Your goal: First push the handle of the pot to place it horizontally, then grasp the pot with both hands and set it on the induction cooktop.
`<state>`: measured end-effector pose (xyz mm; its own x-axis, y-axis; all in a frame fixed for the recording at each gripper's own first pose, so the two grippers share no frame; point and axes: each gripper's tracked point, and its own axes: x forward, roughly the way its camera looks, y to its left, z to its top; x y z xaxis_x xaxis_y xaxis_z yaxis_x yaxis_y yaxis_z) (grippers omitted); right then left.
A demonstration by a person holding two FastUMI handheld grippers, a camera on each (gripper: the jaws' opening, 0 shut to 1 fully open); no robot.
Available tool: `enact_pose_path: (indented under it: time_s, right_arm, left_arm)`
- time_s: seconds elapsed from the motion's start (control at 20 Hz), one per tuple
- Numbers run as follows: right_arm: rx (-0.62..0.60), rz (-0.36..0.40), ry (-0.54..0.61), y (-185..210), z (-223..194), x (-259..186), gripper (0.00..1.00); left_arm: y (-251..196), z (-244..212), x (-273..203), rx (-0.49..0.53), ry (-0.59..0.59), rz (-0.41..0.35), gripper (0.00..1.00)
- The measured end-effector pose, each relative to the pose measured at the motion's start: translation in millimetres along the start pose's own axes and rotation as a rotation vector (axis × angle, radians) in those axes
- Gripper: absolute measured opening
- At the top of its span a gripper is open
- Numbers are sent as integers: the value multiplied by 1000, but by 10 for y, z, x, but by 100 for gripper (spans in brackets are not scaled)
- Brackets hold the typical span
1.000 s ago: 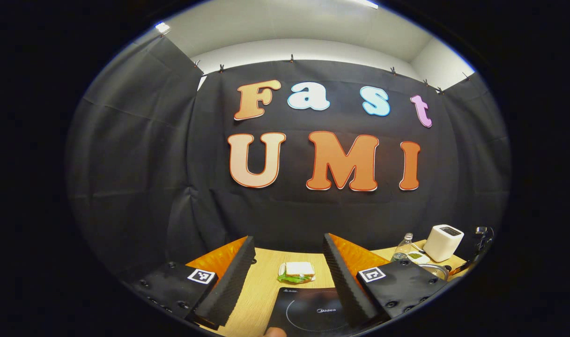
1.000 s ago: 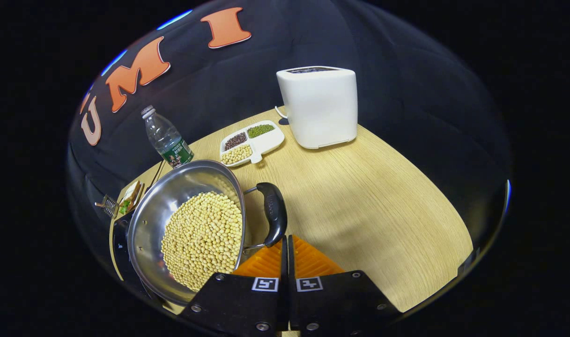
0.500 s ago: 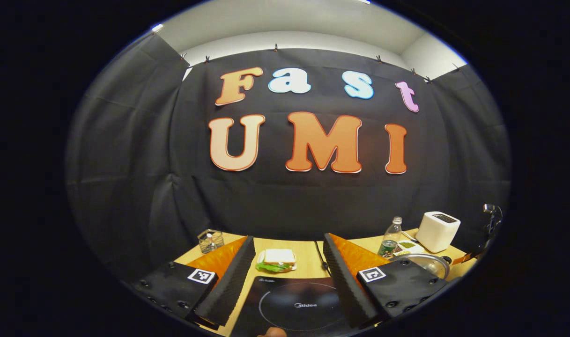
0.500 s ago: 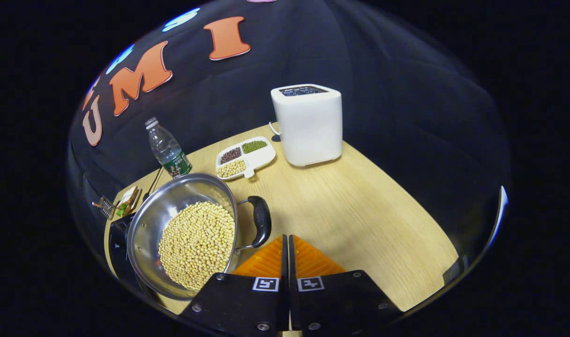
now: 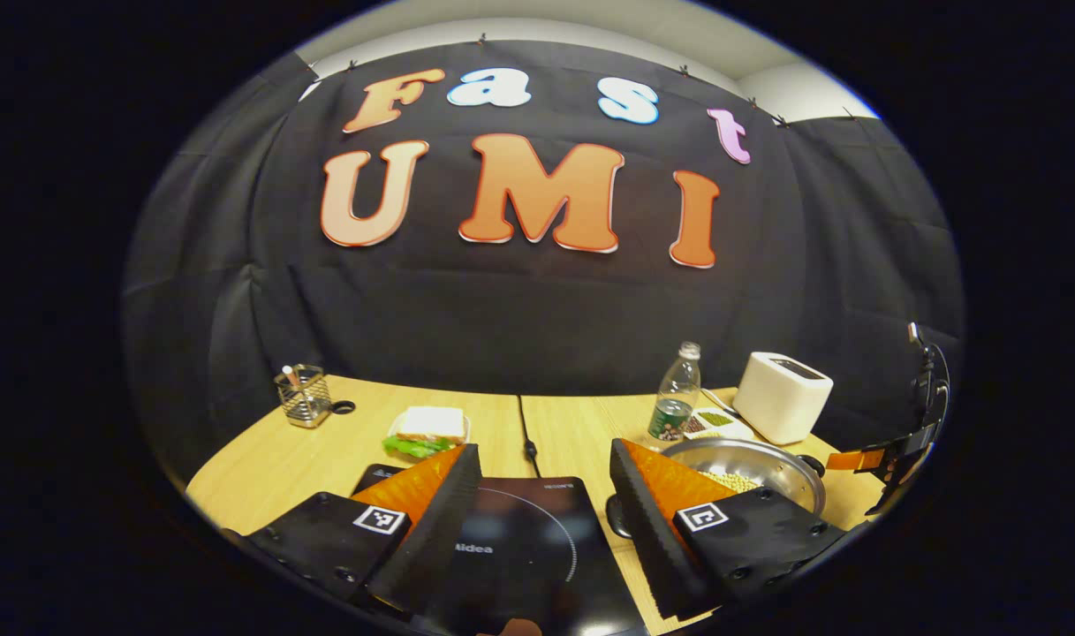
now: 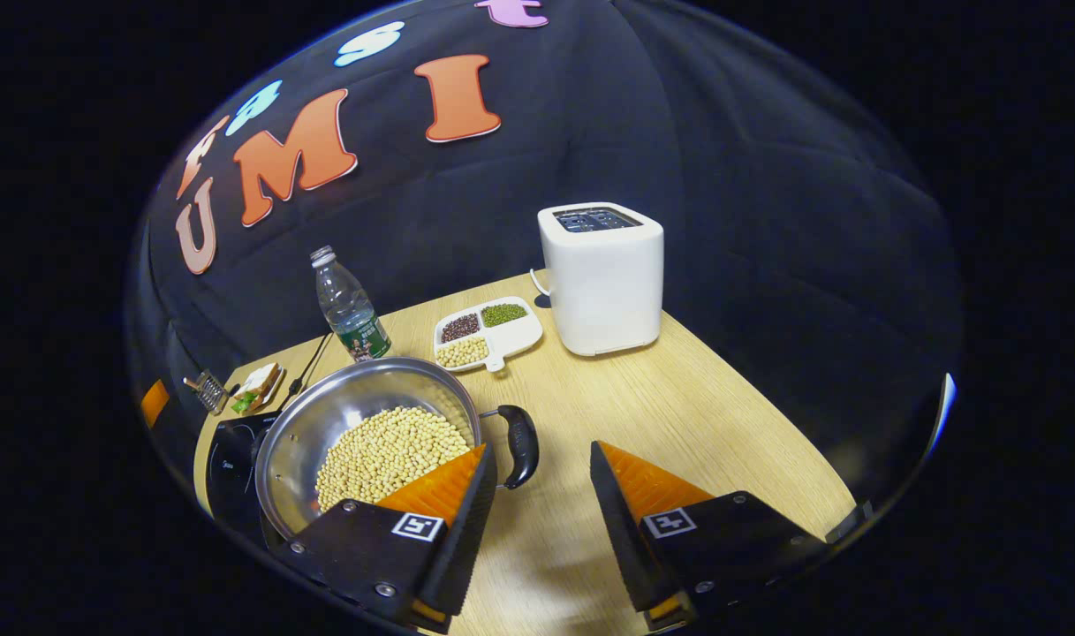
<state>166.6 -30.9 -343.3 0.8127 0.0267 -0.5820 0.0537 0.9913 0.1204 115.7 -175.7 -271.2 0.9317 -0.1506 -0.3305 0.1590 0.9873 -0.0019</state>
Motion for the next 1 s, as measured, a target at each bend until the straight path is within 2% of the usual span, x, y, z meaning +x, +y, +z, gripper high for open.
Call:
enact_pose_path:
  time_s: [0.15,0.2,0.25,0.4,0.9,0.95,1.0]
  right_arm:
    - [-41,-2,-25,36,27,94,83]
    - [-45,1,-31,54,39,118,85]
    - [-44,8,-36,77,47,152,87]
    - [-45,17,-37,121,42,281,88]
    - [-76,43,32,248,-161,648,88]
    - [-74,54,36,273,-172,662,83]
    - [-74,64,46,306,-197,646,75]
  left_arm:
    - [-261,-375,142,-2,84,-49,96]
    - [-329,-491,188,-1,113,-60,94]
    - [-407,-608,241,1,141,-70,96]
    - [-544,-863,405,-3,210,-89,96]
    - [-745,-1153,695,76,287,-92,97]
    - [-751,-1177,710,82,292,-89,97]
    - [-745,-1194,709,87,301,-87,96]
